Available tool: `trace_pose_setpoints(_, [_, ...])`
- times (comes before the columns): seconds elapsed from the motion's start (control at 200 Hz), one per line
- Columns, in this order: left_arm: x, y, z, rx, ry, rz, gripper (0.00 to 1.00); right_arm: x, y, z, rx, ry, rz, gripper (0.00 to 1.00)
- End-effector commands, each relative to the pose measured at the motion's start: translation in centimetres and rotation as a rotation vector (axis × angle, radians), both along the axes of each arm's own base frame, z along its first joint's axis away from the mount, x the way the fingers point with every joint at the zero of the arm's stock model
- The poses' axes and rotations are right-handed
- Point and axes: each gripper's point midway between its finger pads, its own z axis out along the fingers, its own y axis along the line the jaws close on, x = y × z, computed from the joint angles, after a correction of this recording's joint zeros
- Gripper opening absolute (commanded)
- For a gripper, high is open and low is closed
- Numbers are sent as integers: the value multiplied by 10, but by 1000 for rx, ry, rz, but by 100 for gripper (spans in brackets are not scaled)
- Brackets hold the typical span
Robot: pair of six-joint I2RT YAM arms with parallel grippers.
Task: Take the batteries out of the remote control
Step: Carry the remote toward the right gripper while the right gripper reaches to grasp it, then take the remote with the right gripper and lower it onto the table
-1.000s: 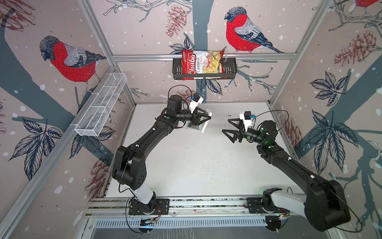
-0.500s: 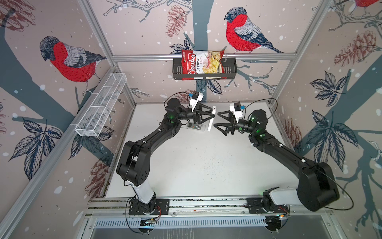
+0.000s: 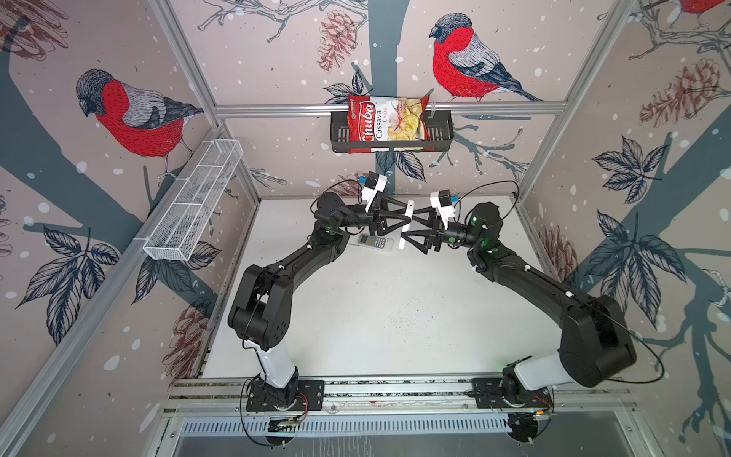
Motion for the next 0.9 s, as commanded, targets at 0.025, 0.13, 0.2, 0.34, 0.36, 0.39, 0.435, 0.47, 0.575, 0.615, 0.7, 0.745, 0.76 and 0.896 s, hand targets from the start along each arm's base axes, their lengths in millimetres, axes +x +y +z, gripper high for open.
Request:
trace_pose_setpoints(0.025, [-5, -1, 8, -29, -48, -14, 36, -3, 2, 8, 18, -12, 33, 88])
trace_pose_setpoints(0.13, [-5, -2, 9, -32, -48, -20, 35, -2, 4, 6, 16, 1, 42, 80])
trace_pose_setpoints(0.2, [-4, -3, 9, -34, -49, -20, 35, -2, 3, 6, 17, 6, 47, 72])
trace_pose_setpoints(0.34, [-4, -4, 9, -34, -49, -26, 35, -3, 3, 7, 18, 9, 48, 62])
trace_pose_setpoints(0.36, [-4, -5, 8, -34, -48, -28, 35, -3, 2, 7, 17, 11, 47, 59])
trace_pose_setpoints(0.39, [-4, -5, 8, -37, -48, -30, 35, -3, 2, 6, 18, 14, 44, 55])
trace_pose_setpoints(0.435, [-4, -5, 8, -39, -44, -35, 35, -2, 1, 5, 17, 18, 38, 49])
trace_pose_setpoints(0.47, [-4, -5, 8, -41, -43, -38, 36, -2, 0, 4, 17, 22, 34, 45])
trace_pose_setpoints(0.575, [-5, -5, 7, -42, -41, -42, 38, -1, -2, 2, 17, 27, 24, 40])
trace_pose_setpoints(0.615, [-4, -5, 6, -42, -39, -40, 40, 0, -3, 2, 17, 29, 22, 38])
trace_pose_setpoints(0.7, [-3, -6, 6, -40, -41, -42, 51, 0, -4, 2, 15, 33, 18, 36])
trace_pose_setpoints(0.745, [-3, -6, 5, -40, -40, -42, 61, 1, -5, 1, 12, 34, 13, 35])
trace_pose_setpoints(0.76, [-2, -6, 5, -39, -38, -40, 65, 1, -6, 0, 10, 35, 13, 34])
trace_pose_setpoints(0.896, [9, 2, 4, -37, -30, 15, 98, 2, -9, -7, -23, 50, 4, 33])
